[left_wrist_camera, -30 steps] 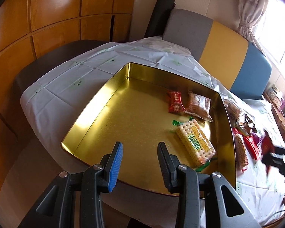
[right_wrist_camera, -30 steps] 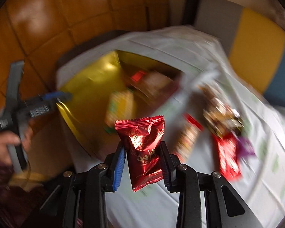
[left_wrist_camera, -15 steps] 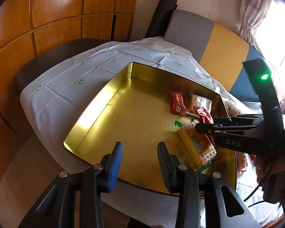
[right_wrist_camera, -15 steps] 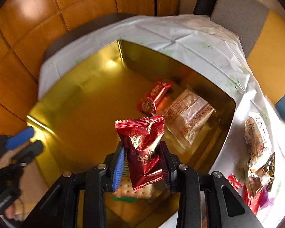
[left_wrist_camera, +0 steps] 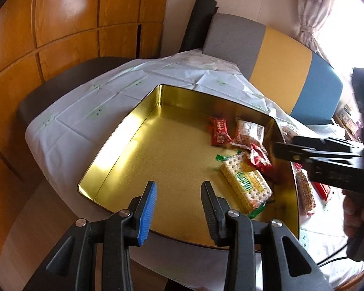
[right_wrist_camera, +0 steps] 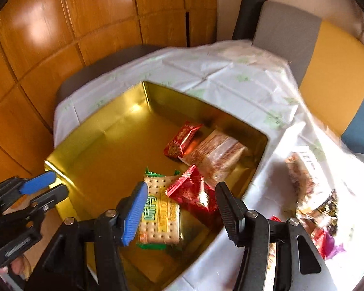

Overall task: Organize snacks
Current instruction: 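Carry the red candy into the gold tin and open the right tool, then move both tools back toward the remaining snacks on the table, then grasp the chipmunk-print peanut bar with the left tool and lift it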

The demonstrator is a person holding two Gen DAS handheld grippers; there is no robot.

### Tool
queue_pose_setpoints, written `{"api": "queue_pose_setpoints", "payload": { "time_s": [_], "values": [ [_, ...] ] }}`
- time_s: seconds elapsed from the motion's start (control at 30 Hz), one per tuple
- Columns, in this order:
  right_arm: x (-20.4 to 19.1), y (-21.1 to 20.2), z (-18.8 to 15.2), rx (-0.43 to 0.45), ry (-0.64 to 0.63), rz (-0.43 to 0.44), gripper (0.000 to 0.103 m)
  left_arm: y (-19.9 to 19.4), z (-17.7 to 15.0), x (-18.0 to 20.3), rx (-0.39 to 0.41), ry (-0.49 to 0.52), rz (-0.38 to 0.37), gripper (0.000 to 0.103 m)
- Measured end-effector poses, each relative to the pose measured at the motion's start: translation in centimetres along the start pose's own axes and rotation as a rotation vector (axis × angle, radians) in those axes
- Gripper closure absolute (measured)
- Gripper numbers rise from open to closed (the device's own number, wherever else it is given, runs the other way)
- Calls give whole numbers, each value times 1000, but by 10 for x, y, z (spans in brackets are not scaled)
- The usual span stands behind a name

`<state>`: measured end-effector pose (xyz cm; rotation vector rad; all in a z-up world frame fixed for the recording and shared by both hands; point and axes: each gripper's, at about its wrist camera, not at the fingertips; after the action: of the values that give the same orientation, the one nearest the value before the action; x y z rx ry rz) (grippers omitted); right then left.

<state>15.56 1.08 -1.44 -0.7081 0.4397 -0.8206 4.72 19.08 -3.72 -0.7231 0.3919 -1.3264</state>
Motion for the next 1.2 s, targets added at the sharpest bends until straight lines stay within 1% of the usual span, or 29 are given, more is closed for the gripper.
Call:
{"api": "queue_pose_setpoints", "payload": {
  "time_s": [0.1, 0.23, 0.3, 0.43, 0.5, 0.63, 0.67, 0.7, 0.73, 0.83, 0.9, 0.97, 1.03, 1.1, 1.2],
  "values": [
    [13, -27, -12, 49, 10, -26, 42, -5, 1, 7, 15, 27, -13, 65],
    [35, -63, -36, 60, 32, -80, 38, -12, 3, 20, 31, 75, -43, 65],
    [51, -73, -50, 48, 48, -122, 34, -15, 4, 28, 35, 93, -67, 65],
    [84, -90, -76, 12, 100, -197, 32, -21, 4, 46, 40, 125, -99, 65],
    [98, -96, -88, -10, 118, -231, 27, -23, 4, 57, 42, 150, -118, 65],
    [130, -109, -112, -41, 174, -286, 21, -27, 4, 84, 30, 220, -177, 65],
    [136, -111, -116, -49, 183, -293, 16, -29, 3, 92, 27, 238, -197, 65],
    [143, -112, -121, -57, 187, -303, 12, -30, 3, 103, 17, 263, -233, 65],
    [150, -113, -126, -75, 183, -317, 11, -30, 2, 112, 7, 280, -261, 65],
    [168, -108, -139, -151, 166, -372, 10, -28, -1, 143, -38, 328, -337, 65],
    [182, -105, -148, -187, 175, -390, 10, -26, -3, 167, -67, 375, -382, 65],
    [197, -104, -160, -202, 217, -387, 11, -21, -5, 183, -92, 396, -407, 65],
    [208, -102, -171, -211, 266, -372, 11, -10, -6, 198, -133, 403, -427, 65],
    [211, -100, -173, -239, 265, -386, 14, 2, -6, 209, -169, 406, -428, 65],
    [214, -98, -171, -239, 261, -391, 13, 21, -6, 220, -218, 408, -417, 65]
  ]
}}
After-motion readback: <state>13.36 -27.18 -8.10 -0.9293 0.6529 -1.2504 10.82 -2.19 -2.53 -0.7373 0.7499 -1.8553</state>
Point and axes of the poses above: each gripper's, at about its wrist camera, not at the fingertips, and y roughly the way its jaws point, x to its right, z to its top, and after that the axes turned 6 degrees about x, right-handed
